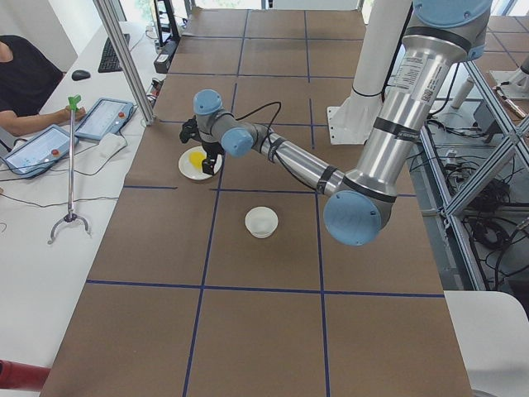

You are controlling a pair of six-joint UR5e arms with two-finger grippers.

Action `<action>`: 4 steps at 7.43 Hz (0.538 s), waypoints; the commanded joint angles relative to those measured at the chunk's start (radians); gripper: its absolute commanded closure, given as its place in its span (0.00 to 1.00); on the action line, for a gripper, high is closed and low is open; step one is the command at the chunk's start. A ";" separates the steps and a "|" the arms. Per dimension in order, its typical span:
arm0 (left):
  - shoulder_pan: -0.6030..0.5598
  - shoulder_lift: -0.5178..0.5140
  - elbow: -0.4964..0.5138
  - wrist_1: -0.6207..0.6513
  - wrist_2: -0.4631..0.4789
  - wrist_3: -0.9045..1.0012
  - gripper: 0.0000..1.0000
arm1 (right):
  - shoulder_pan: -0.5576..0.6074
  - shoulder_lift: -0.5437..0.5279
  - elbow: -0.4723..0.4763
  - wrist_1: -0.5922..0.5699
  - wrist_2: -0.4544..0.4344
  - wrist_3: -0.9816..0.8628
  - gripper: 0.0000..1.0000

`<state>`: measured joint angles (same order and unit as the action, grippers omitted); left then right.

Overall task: Move lemon from plate to bowl
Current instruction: 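Move the left gripper over the yellow lemon on the white plate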

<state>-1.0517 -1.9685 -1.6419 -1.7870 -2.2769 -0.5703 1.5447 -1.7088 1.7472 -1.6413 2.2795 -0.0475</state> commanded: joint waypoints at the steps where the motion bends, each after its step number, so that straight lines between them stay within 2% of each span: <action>1: 0.054 -0.157 0.162 0.001 0.023 -0.161 0.00 | 0.000 0.000 0.000 0.000 0.000 0.000 0.00; 3: 0.067 -0.275 0.308 -0.009 0.042 -0.212 0.00 | 0.000 0.000 0.000 0.000 0.000 0.000 0.00; 4: 0.077 -0.335 0.386 -0.012 0.087 -0.220 0.00 | 0.000 0.000 0.000 0.000 0.000 0.000 0.00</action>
<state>-0.9875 -2.2259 -1.3536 -1.7943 -2.2313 -0.7678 1.5448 -1.7088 1.7472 -1.6414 2.2795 -0.0476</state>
